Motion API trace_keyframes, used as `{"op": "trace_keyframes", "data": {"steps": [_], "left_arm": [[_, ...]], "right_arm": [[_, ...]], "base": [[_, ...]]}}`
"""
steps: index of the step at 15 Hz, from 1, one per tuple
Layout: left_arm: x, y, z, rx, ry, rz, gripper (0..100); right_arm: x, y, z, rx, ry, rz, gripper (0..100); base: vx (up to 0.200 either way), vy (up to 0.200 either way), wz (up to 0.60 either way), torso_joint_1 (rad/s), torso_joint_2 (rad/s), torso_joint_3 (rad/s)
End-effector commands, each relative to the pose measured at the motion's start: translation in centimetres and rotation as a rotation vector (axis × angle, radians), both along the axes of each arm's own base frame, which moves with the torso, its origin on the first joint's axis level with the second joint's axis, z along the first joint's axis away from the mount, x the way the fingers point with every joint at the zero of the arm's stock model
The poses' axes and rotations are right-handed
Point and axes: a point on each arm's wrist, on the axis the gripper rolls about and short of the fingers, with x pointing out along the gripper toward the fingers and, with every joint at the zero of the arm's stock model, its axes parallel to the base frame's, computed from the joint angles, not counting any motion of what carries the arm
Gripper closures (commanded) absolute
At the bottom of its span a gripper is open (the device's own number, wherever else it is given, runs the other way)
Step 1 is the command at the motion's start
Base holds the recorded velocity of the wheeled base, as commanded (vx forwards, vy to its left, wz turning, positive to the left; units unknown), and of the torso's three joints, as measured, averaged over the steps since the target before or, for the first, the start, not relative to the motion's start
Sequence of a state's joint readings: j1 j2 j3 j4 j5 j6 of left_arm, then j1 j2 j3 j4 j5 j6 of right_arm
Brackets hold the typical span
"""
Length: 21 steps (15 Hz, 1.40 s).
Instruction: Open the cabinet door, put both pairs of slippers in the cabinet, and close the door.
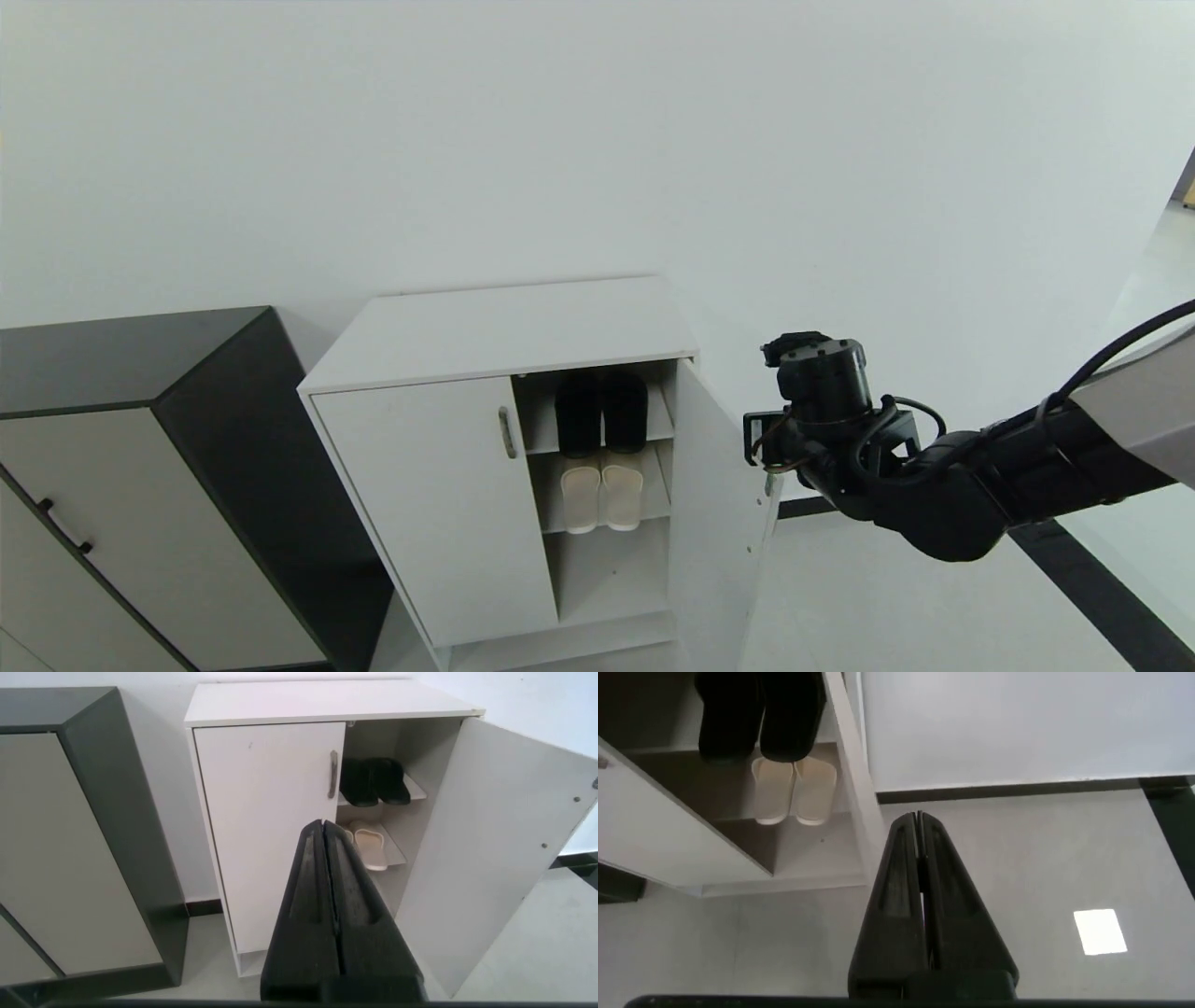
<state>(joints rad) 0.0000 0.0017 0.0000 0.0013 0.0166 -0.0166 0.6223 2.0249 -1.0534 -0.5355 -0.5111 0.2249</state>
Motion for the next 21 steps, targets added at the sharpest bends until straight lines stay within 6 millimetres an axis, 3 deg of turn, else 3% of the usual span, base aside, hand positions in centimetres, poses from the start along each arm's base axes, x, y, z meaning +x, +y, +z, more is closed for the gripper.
{"op": "trace_keyframes", "data": {"steps": [1, 5, 9, 13, 21], "left_arm": [[0.0, 0.0, 0.0, 0.000, 0.000, 0.000, 100], [0.0, 0.0, 0.0, 0.000, 0.002, 0.000, 100], [0.0, 0.0, 0.0, 0.000, 0.000, 0.000, 100], [0.0, 0.0, 0.0, 0.000, 0.002, 0.000, 100], [0.0, 0.0, 0.0, 0.000, 0.000, 0.000, 100]], "right_arm": [[0.3, 0.1, -0.9, -0.012, 0.019, 0.000, 100], [0.2, 1.4, -3.2, -0.043, 0.068, 0.027, 100], [-1.5, 3.5, -4.1, -0.040, 0.082, 0.091, 100], [-4.0, 4.8, -3.1, 0.024, 0.072, 0.203, 100], [-6.7, 2.9, -0.8, 0.110, 0.091, 0.419, 100]], "base": [[0.000, 0.000, 0.00, 0.000, 0.00, 0.000], [0.000, 0.000, 0.00, 0.000, 0.00, 0.000], [0.000, 0.000, 0.00, 0.000, 0.00, 0.000], [0.000, 0.000, 0.00, 0.000, 0.00, 0.000], [0.000, 0.000, 0.00, 0.000, 0.00, 0.000]]}}
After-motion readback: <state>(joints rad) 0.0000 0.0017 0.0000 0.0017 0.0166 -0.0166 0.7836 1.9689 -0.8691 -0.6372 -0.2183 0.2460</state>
